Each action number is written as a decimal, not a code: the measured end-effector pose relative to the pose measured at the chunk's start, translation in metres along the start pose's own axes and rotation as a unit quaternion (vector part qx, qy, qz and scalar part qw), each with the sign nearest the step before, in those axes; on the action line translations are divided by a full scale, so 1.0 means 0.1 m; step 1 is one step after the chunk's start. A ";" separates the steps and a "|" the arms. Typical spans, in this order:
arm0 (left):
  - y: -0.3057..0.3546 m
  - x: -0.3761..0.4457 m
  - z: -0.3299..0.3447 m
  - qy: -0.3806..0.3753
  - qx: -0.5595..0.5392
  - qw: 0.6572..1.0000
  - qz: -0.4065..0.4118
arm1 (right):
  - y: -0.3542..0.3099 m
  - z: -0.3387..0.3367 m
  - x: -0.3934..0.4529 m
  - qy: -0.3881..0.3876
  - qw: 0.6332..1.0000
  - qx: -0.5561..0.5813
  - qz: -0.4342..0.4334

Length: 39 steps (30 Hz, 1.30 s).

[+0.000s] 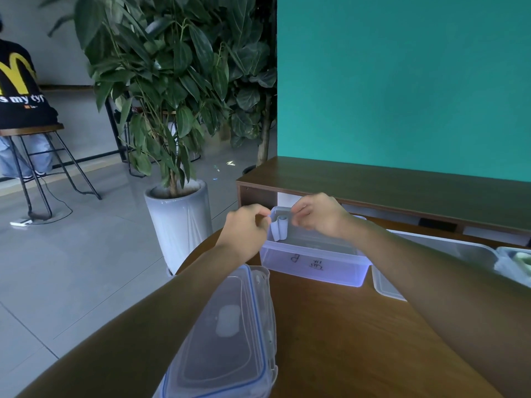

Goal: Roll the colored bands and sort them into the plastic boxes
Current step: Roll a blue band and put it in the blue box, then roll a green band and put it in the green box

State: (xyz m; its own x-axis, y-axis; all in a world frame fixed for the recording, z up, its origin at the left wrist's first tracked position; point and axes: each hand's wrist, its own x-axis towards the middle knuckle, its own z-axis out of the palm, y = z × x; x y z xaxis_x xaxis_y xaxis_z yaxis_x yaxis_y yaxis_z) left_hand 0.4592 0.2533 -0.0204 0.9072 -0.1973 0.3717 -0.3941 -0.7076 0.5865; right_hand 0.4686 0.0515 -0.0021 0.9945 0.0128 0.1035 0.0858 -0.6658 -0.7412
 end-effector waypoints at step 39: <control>3.68 -3.47 1.73 -0.201 -0.208 0.933 0.214 | 1.48 -1.89 -6.13 0.489 0.850 -0.060 0.187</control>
State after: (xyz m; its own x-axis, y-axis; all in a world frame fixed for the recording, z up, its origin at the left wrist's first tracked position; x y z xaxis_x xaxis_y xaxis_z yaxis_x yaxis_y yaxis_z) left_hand 0.0252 -0.0560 -0.0584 0.6032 -0.6985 0.3850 -0.6797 -0.1977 0.7063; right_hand -0.1395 -0.1962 -0.0501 0.4202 -0.8036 0.4214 -0.2906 -0.5591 -0.7765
